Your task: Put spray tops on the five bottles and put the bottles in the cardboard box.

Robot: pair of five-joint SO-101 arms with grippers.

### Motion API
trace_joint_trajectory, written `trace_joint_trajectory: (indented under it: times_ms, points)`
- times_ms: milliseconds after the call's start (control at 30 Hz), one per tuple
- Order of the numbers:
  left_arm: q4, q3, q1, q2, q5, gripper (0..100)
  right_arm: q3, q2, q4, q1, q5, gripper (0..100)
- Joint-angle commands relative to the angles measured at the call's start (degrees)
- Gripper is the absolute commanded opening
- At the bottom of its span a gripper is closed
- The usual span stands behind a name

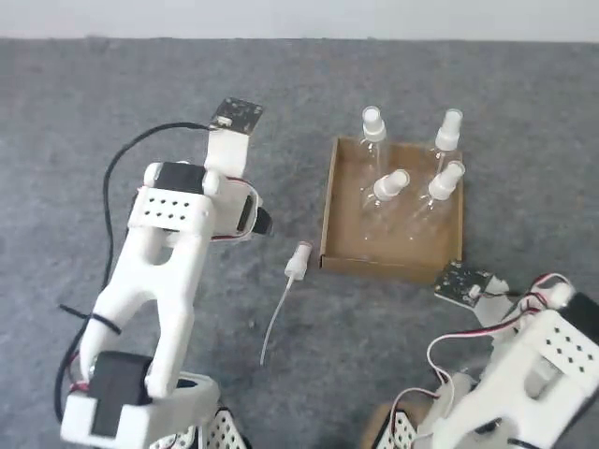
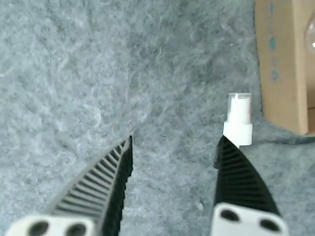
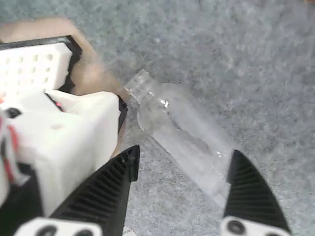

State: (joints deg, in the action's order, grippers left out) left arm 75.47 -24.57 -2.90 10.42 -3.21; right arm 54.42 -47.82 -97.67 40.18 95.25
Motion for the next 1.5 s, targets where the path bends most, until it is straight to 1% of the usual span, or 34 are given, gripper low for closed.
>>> trace_joint_trajectory:
  times_ms: [0,200,233,300,467,533,700,833,1000,1133,1233,1267,1367,1467]
  points:
    - [-1.2,0.1,-0.1,3.3,-0.4,25,4.1,-1.5,3.1,1.5,1.1,18.8]
    - [-1.1,0.0,0.1,3.3,-0.3,25,10.0,-1.5,9.0,1.7,0.7,18.8]
    - [-1.1,0.0,0.1,3.1,-0.3,25,11.3,-1.5,10.8,1.7,-1.0,18.8]
    - [-1.1,0.0,0.1,3.0,-0.3,25,13.5,-1.5,16.5,1.5,-7.0,18.6]
    - [-1.1,0.0,0.1,3.0,-0.2,25,17.3,-1.9,35.5,1.5,-25.6,18.4]
    - [-1.0,0.0,0.1,3.0,-0.2,25,17.1,-1.9,39.4,1.5,-29.7,18.4]
    - [-1.1,-0.9,0.1,3.3,-0.2,25,17.1,-1.5,40.7,1.5,-31.6,18.4]
    - [-1.2,-2.4,-0.4,3.3,-0.2,25,15.8,-1.5,40.7,0.8,-38.3,18.3]
    - [-2.5,-4.0,-0.1,3.4,-0.7,25,12.3,-1.4,40.3,-1.9,-50.0,15.7]
    - [-2.5,-5.0,-0.4,3.4,-0.9,24,11.6,-0.5,40.2,-4.3,-53.9,15.5]
    - [-2.5,-6.1,-0.1,3.4,-3.6,24,8.4,4.1,40.3,-4.3,-54.7,15.5]
    - [-3.2,-6.9,-0.2,3.4,-3.9,24,6.4,6.5,40.3,-4.2,-56.0,15.5]
    - [-7.1,-10.3,-0.3,3.7,-4.2,24,-1.1,14.8,40.1,-4.4,-59.7,15.5]
    - [-11.4,-14.3,-0.4,5.2,-4.3,24,-7.7,22.3,40.1,-4.6,-60.0,15.5]
